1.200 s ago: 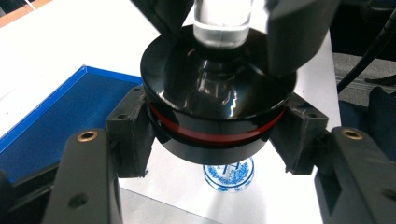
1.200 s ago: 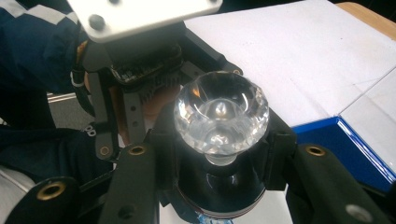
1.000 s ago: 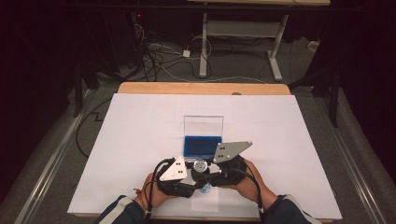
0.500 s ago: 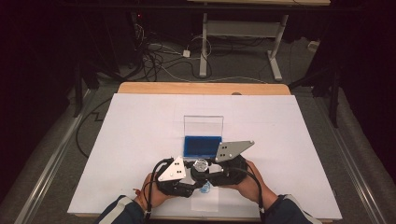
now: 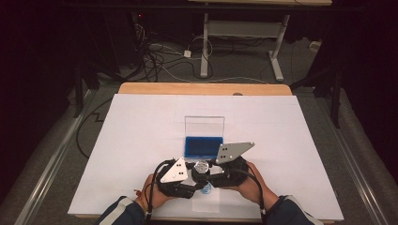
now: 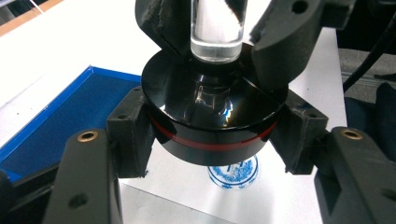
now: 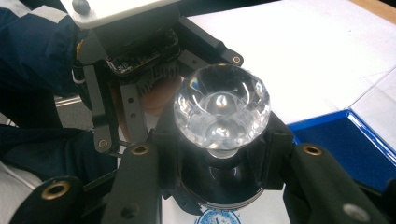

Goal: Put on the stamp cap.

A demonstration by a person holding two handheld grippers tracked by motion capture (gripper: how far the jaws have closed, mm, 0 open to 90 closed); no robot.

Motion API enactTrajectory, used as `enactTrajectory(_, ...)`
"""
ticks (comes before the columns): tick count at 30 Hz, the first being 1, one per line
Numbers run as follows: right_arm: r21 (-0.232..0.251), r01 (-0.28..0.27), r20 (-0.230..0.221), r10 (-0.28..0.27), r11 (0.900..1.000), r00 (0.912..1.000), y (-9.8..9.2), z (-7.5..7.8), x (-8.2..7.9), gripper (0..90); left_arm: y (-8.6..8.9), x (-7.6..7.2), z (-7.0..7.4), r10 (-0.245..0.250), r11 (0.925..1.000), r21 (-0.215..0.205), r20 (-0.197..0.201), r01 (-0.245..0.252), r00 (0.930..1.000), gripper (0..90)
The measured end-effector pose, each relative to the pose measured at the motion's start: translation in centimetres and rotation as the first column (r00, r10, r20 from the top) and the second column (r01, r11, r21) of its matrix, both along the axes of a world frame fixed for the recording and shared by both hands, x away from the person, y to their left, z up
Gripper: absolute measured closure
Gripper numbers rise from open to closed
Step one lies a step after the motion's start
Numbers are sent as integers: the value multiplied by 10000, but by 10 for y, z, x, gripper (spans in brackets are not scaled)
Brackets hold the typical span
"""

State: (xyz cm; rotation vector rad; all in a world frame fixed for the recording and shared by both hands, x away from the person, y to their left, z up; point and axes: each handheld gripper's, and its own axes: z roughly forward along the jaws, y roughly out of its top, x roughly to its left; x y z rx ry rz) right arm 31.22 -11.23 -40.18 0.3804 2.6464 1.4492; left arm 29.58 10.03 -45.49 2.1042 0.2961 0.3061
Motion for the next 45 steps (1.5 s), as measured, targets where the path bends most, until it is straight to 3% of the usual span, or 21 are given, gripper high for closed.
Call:
enactTrajectory(25,44,24,-406,-22,10000,9992,-1,-8,3,609,-2,-2,-4,60,9996,286,143,-64,9999,364)
enactTrajectory(35,-101,5,-366,-8,9999,9993,1,-10,3,609,-3,-2,-4,61,9980,623,141,-69,9999,363)
enactTrajectory(45,-314,30,-239,-38,9995,9997,2,-11,2,610,-4,-2,-5,121,9977,661,82,-126,9999,363)
